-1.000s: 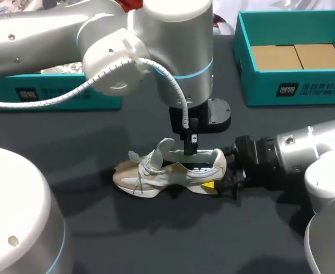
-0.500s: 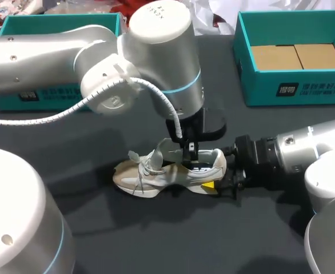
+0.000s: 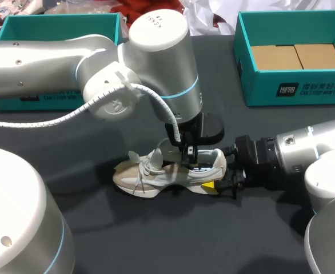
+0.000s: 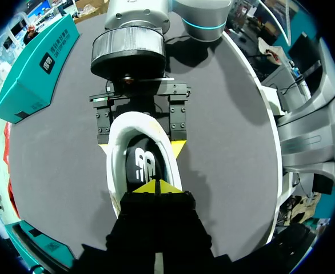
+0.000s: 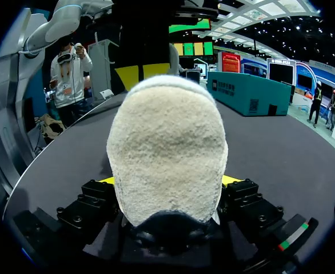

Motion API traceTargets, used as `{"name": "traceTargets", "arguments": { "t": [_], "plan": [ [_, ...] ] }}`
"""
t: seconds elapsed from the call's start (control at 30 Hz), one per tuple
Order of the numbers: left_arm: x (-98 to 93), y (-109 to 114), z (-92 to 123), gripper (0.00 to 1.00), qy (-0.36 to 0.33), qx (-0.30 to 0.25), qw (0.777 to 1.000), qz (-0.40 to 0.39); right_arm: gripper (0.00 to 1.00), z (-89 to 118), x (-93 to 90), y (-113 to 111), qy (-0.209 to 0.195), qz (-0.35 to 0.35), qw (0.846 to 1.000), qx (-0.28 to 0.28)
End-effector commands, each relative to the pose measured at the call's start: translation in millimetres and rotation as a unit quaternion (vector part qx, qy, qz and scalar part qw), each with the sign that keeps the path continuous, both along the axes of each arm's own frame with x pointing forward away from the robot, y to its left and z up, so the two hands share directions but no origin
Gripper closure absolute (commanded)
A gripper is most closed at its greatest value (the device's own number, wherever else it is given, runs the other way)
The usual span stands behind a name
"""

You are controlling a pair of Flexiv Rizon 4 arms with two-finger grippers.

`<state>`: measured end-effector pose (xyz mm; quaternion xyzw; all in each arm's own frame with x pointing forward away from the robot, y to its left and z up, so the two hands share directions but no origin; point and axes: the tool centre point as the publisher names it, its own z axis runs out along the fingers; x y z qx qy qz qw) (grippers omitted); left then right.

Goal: Take the shoe out of the shoebox, open the shoe tongue, remove and reinsert the insole, then place the shoe into the shoebox

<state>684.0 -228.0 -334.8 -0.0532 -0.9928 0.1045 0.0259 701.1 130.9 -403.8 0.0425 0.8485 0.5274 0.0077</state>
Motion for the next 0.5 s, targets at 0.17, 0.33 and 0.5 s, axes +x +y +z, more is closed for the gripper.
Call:
{"name": "traceTargets", "arguments": {
  "t": [0.17, 0.33, 0.5],
  "plan": [
    [3.9, -12, -18, 1.00, 0.013, 0.020, 1.000, -0.003, 1.00, 0, -1.2, 0, 0.000, -0.001, 1.000, -0.002],
    [-0.4, -2, -23, 1.00, 0.022, 0.034, 0.999, -0.006, 1.00, 0, -1.2, 0, 0.000, -0.001, 1.000, -0.002],
    [-3.2, 10, -34, 1.00, 0.030, 0.052, 0.998, -0.005, 1.00, 0, -1.2, 0, 0.000, -0.001, 1.000, -0.002]
  ]
}}
